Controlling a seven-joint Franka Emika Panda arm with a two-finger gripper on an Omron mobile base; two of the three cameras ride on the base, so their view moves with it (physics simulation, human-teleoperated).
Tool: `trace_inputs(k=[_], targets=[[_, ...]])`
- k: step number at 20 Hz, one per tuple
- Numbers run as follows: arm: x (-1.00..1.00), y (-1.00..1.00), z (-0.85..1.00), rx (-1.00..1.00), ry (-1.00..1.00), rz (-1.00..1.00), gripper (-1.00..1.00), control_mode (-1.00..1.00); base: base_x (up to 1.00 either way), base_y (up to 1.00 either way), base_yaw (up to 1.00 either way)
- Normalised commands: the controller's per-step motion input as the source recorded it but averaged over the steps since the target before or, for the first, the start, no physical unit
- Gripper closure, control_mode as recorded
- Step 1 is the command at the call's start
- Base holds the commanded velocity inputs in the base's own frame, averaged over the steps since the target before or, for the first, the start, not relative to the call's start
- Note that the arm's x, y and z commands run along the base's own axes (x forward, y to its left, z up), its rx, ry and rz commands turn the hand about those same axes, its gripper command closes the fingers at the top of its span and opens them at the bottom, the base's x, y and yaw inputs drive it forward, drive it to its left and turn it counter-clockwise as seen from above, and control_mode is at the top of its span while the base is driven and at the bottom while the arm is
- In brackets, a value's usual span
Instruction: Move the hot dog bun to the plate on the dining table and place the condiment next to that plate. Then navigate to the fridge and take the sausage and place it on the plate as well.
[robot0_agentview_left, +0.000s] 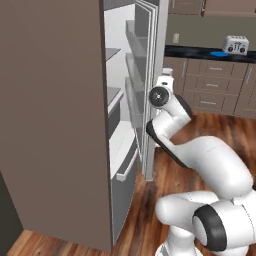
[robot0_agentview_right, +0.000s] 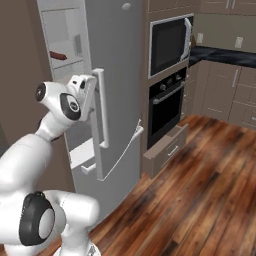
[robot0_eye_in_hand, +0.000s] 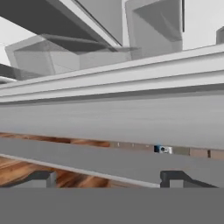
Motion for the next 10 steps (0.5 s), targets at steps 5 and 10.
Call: trace_inputs(k=[5, 10], targets=[[-0.04, -1.00, 0.00, 0.07, 0.00, -0.06, -1.00, -1.00, 0.00, 0.00, 0.00], [0.22, -0.96, 0.09, 0.03, 0.01, -0.25, -1.00, -1.00, 0.00, 0.00, 0.00]])
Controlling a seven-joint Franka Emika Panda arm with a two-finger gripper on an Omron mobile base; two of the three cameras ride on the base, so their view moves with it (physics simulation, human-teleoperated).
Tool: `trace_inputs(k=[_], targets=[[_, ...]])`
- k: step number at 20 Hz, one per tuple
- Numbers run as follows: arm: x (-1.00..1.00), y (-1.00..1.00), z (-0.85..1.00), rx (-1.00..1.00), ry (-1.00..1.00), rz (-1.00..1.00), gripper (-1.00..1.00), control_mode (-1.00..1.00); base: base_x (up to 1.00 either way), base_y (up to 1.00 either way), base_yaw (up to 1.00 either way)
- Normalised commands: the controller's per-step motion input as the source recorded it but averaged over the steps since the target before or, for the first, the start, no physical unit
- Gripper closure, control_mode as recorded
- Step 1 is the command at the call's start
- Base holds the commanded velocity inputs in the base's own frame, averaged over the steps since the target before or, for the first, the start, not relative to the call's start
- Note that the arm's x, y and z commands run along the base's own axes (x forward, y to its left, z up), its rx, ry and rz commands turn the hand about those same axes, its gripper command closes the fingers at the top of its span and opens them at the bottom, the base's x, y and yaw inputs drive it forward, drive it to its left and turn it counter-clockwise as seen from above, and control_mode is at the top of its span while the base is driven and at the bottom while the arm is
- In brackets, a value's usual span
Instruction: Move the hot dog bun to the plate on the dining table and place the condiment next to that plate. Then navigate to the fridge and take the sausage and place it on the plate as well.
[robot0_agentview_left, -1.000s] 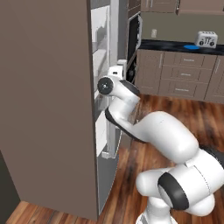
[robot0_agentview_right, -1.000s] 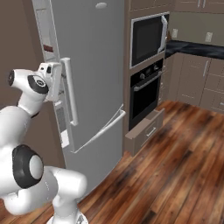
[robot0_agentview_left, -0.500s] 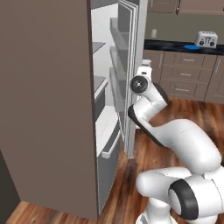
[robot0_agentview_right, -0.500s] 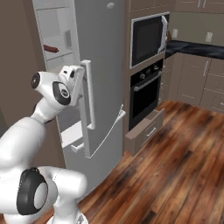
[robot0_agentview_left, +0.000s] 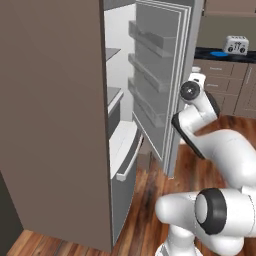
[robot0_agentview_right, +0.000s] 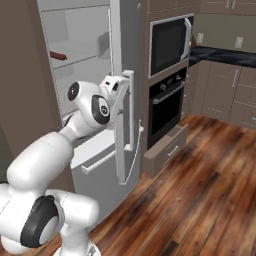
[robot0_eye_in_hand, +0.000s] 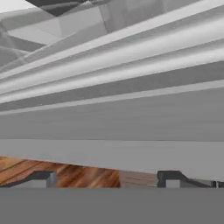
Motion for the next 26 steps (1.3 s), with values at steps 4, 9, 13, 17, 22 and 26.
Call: trace_inputs(k=[4, 9, 13, 17, 22, 26], targets=[[0.13, -0.92, 0.12, 0.02, 0.01, -0.31, -1.00, -1.00, 0.00, 0.00, 0.00], [-0.09, -0.76, 0.01, 0.06, 0.00, -0.30, -1.00, -1.00, 0.00, 0.00, 0.00], [-0.63, -0.11, 0.00, 0.10, 0.00, -0.16, -1.00, -1.00, 0.00, 0.00, 0.00], [-0.54, 0.47, 0.01, 0.04, -0.01, -0.01, -1.00, -1.00, 0.00, 0.00, 0.00], [-0.15, 0.46, 0.11, 0.00, -0.05, 0.00, -1.00, -1.00, 0.00, 0.00, 0.00], [-0.02, 0.23, 0.03, 0.02, -0.04, 0.00, -1.00, -1.00, 0.00, 0.00, 0.00]])
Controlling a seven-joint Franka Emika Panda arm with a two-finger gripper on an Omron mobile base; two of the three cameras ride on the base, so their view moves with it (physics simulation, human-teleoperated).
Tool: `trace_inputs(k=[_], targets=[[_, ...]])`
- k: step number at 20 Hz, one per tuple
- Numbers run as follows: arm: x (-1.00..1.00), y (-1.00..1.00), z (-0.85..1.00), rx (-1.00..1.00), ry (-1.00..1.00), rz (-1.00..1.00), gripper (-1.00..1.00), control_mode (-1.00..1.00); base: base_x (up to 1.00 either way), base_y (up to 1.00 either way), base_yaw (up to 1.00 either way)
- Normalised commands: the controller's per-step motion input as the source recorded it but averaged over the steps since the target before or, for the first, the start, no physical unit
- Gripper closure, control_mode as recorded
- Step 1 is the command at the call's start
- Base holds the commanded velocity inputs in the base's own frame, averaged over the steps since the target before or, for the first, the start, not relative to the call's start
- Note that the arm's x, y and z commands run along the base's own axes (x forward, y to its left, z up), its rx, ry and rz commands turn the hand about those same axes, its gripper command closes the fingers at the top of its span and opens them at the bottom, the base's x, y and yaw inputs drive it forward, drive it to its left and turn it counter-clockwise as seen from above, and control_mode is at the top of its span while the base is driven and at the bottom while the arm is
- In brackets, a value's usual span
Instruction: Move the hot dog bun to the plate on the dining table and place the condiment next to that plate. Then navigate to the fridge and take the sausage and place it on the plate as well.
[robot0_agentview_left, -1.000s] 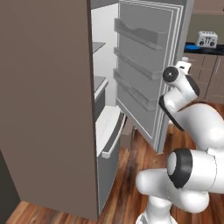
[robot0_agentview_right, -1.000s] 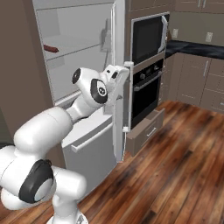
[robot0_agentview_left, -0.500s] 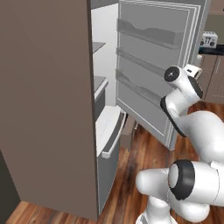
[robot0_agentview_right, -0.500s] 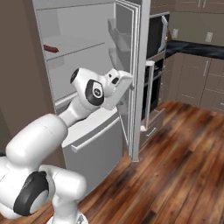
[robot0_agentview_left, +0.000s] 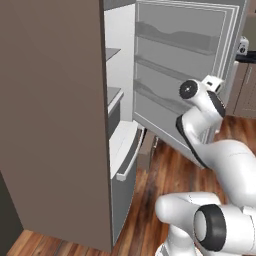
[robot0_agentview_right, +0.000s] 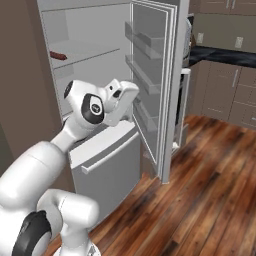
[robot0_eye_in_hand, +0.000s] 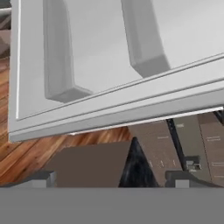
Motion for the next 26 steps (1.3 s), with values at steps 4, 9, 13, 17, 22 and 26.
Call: trace_inputs(k=[4, 9, 13, 17, 22, 26], targets=[[0.00, 0.48, -0.09, 0.23, -0.09, 0.00, -1.00, -1.00, 0.00, 0.00, 0.00], [0.00, 0.67, -0.20, 0.40, -0.14, 0.00, -1.00, -1.00, 0.00, 0.00, 0.00], [0.00, 0.64, -0.23, 0.44, -0.13, 0.00, -1.00, -1.00, 0.00, 0.00, 0.00], [-0.02, 0.65, -0.30, 0.41, -0.10, 0.00, -1.00, -1.00, 0.00, 0.00, 0.00], [-0.09, 0.67, -0.31, 0.39, -0.09, 0.02, -1.00, -1.00, 0.00, 0.00, 0.00], [-0.18, 0.67, -0.06, 0.25, -0.05, 0.00, -1.00, -1.00, 0.00, 0.00, 0.00]])
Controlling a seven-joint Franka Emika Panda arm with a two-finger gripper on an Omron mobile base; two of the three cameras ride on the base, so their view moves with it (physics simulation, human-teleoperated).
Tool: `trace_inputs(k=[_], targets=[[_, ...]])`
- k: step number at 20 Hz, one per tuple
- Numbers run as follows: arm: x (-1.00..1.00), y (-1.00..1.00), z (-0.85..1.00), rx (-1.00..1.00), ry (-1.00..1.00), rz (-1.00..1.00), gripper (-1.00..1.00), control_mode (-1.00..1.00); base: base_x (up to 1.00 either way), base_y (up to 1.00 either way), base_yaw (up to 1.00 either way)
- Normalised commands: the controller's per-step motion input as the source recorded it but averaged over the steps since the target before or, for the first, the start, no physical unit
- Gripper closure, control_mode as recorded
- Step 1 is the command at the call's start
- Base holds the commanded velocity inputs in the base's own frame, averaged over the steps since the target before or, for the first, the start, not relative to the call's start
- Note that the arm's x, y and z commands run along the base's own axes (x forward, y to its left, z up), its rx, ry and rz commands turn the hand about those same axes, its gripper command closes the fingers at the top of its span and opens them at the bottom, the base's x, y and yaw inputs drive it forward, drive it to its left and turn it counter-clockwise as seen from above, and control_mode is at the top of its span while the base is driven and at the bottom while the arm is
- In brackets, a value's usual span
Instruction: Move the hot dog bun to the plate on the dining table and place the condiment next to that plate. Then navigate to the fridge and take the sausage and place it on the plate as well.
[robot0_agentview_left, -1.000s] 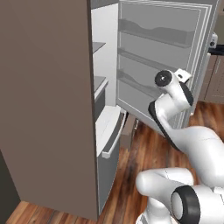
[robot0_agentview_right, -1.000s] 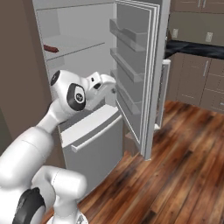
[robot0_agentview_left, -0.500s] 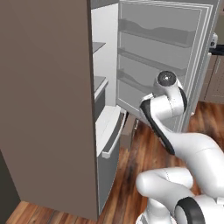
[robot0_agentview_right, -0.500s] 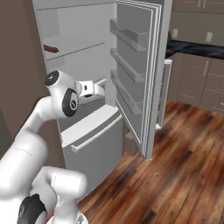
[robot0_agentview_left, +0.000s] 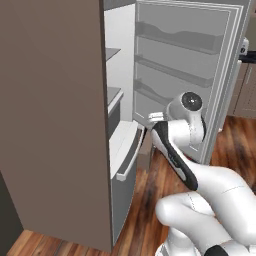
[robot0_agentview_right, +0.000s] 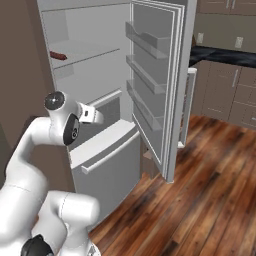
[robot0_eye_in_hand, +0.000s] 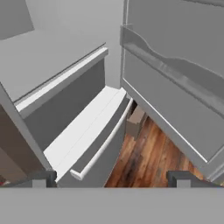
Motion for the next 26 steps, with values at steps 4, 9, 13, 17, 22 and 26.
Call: trace_inputs(k=[4, 9, 13, 17, 22, 26], targets=[[-0.40, 0.42, 0.43, 0.10, 0.00, 0.00, -1.00, -1.00, 0.00, 0.00, 0.00], [-0.65, 0.03, 0.67, 0.00, -0.02, 0.00, -1.00, -1.00, 0.00, 0.00, 0.00], [-0.74, 0.00, 0.48, 0.00, 0.13, 0.00, -1.00, -1.00, 0.00, 0.00, 0.00], [-0.73, 0.02, 0.49, 0.00, 0.19, 0.00, -1.00, -1.00, 0.00, 0.00, 0.00], [-0.76, 0.01, 0.38, 0.00, 0.03, -0.07, -1.00, -1.00, 0.00, 0.00, 0.00], [-0.48, 0.00, -0.01, 0.00, -0.02, -0.03, -1.00, -1.00, 0.00, 0.00, 0.00]])
